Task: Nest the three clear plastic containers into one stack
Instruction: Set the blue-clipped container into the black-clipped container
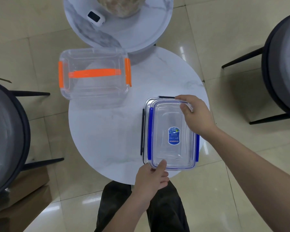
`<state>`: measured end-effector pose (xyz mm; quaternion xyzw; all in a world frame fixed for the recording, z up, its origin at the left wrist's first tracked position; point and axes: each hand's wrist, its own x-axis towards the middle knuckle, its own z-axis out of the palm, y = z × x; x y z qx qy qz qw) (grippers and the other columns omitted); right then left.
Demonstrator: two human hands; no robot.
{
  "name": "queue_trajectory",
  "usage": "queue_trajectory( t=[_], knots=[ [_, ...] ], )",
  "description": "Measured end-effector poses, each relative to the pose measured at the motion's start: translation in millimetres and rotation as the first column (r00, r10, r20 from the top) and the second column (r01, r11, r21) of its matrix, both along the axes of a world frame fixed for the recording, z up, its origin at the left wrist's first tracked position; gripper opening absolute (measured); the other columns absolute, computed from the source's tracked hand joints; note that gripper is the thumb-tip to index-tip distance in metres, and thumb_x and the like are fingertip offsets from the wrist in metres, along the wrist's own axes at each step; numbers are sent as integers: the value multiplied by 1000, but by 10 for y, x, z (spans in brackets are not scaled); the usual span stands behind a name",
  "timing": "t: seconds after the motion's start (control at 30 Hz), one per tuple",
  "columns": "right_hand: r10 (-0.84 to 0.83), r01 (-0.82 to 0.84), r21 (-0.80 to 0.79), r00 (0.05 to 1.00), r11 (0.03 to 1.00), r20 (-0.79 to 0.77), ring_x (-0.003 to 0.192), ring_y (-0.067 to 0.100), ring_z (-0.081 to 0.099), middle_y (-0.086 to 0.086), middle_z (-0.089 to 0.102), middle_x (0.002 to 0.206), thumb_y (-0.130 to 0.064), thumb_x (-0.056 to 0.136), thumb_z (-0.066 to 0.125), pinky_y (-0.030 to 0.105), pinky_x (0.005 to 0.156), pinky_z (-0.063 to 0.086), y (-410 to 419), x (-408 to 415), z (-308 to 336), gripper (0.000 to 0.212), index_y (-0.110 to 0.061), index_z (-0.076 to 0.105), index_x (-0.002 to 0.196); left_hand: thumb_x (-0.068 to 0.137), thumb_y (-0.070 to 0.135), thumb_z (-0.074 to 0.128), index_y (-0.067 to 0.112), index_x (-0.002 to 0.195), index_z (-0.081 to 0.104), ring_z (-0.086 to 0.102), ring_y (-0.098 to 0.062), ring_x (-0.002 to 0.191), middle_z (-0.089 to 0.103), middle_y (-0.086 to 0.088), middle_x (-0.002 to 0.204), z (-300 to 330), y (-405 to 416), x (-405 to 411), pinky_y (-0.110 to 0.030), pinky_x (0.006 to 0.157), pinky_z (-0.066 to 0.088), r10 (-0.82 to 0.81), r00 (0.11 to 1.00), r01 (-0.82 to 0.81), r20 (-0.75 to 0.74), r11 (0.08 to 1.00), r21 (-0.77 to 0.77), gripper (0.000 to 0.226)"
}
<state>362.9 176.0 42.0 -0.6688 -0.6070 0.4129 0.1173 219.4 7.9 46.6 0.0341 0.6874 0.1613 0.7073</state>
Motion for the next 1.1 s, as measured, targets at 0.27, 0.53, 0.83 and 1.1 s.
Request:
queue_trajectory(
  t=[0.27, 0.53, 0.83, 1.1],
  knots=[
    [-90, 90, 4, 996, 996, -8, 121, 14, 53, 3, 58, 137, -16, 99, 54, -2, 88, 30, -74, 21, -22, 33, -16, 60, 132, 81, 51, 75, 26, 122, 57, 71, -22, 102, 68, 2, 121, -69, -27, -136, -27, 79, 62, -134, 985, 146, -110, 982, 116, 51],
    [-289, 284, -98, 957, 954, -41, 113, 17, 56, 4, 57, 139, -36, 98, 57, 33, 93, 49, -177, 34, -37, 51, -16, 45, 143, 84, 52, 73, 37, 104, 52, 70, -19, 101, 67, 8, 115, -74, -29, -132, -25, 77, 61, -182, 966, 211, -184, 965, 157, 32],
    [-301, 297, -88, 953, 951, -38, 108, 14, 54, 6, 57, 138, -35, 98, 56, 29, 87, 46, -184, 19, -57, 50, -15, 44, 143, 82, 56, 72, 34, 116, 54, 68, -22, 110, 66, 8, 120, -117, -64, -136, -36, 93, 61, -207, 954, 245, -219, 956, 163, 44],
    [-309, 305, -79, 951, 949, -32, 107, 14, 53, 6, 56, 141, -36, 99, 54, 27, 85, 44, -201, 7, -59, 51, -16, 43, 145, 80, 62, 70, 31, 122, 58, 68, -21, 110, 68, 7, 122, -147, -102, -148, -34, 93, 61, -232, 936, 284, -265, 942, 179, 54]
  ],
)
